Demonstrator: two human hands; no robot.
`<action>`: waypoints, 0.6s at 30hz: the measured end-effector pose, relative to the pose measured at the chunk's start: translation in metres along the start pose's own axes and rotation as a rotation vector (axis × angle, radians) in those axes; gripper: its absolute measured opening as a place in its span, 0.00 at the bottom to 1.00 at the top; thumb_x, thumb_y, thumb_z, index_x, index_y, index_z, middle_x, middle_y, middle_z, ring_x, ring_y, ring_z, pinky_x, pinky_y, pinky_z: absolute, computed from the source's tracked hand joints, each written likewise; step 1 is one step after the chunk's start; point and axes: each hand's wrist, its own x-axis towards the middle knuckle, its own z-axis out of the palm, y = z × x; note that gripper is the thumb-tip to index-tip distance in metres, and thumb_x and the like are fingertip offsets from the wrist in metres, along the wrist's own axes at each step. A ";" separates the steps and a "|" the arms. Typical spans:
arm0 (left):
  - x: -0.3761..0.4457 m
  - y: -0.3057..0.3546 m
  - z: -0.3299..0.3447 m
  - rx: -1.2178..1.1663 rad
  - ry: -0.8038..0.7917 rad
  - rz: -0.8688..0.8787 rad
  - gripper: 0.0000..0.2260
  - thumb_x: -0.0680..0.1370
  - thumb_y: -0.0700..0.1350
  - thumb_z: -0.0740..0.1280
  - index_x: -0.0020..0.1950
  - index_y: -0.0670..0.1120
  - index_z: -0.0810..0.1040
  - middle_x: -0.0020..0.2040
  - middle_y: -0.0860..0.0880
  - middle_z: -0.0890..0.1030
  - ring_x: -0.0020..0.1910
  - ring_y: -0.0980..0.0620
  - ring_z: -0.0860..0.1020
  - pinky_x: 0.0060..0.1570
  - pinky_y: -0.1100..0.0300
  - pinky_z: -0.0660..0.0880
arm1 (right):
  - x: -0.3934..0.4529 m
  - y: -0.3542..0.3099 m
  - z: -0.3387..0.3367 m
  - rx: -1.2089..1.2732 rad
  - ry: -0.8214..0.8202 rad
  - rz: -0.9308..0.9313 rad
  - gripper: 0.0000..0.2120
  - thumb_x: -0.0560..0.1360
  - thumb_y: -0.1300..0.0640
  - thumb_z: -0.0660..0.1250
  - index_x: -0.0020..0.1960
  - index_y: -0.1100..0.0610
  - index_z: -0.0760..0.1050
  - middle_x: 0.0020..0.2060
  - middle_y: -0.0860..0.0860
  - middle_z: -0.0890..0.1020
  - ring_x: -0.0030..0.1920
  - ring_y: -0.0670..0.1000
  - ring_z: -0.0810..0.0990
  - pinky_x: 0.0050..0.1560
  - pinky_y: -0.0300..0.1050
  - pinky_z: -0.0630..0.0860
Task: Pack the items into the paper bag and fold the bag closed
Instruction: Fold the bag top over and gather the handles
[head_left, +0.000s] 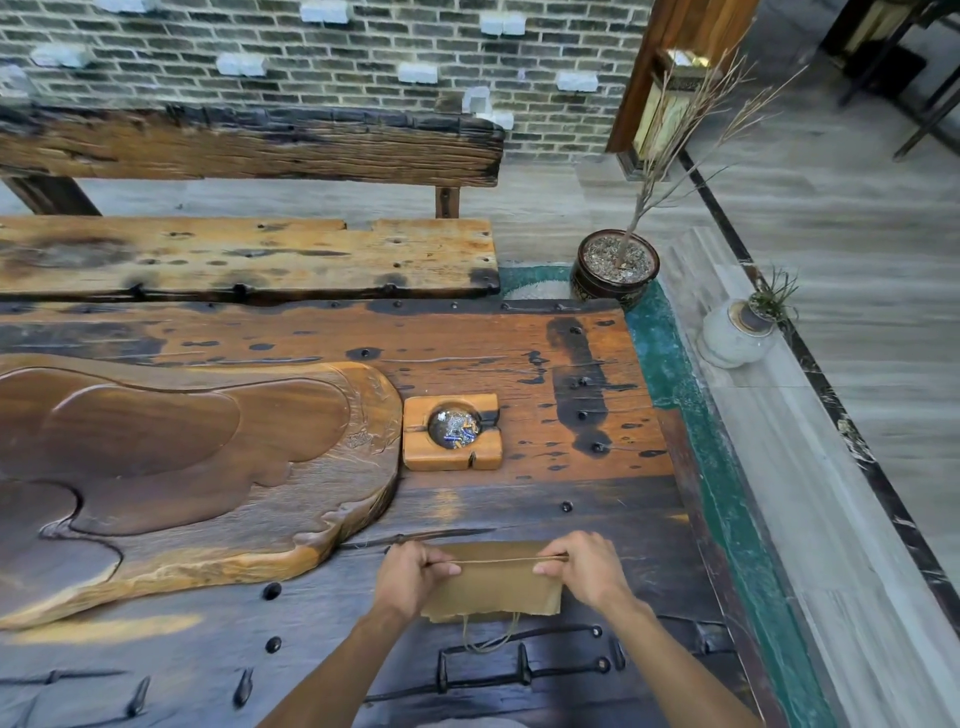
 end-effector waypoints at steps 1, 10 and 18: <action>0.000 -0.001 0.001 -0.017 0.006 -0.009 0.04 0.70 0.47 0.76 0.40 0.57 0.87 0.47 0.53 0.87 0.48 0.58 0.83 0.55 0.58 0.78 | 0.000 0.005 0.000 0.020 0.012 0.014 0.12 0.69 0.42 0.74 0.49 0.46 0.86 0.49 0.44 0.88 0.54 0.46 0.83 0.59 0.43 0.75; -0.009 -0.013 0.005 -0.296 0.097 -0.162 0.04 0.70 0.36 0.76 0.41 0.44 0.87 0.38 0.52 0.86 0.41 0.53 0.82 0.35 0.75 0.73 | -0.009 0.018 0.012 0.338 0.039 0.082 0.16 0.70 0.62 0.76 0.37 0.43 0.76 0.38 0.43 0.84 0.38 0.25 0.77 0.40 0.18 0.69; -0.009 -0.018 0.003 -0.338 0.101 -0.192 0.04 0.70 0.33 0.74 0.41 0.40 0.85 0.35 0.48 0.84 0.37 0.52 0.79 0.32 0.73 0.72 | -0.011 0.024 0.020 0.446 0.069 0.121 0.11 0.69 0.62 0.77 0.41 0.47 0.81 0.38 0.39 0.85 0.40 0.27 0.80 0.43 0.23 0.72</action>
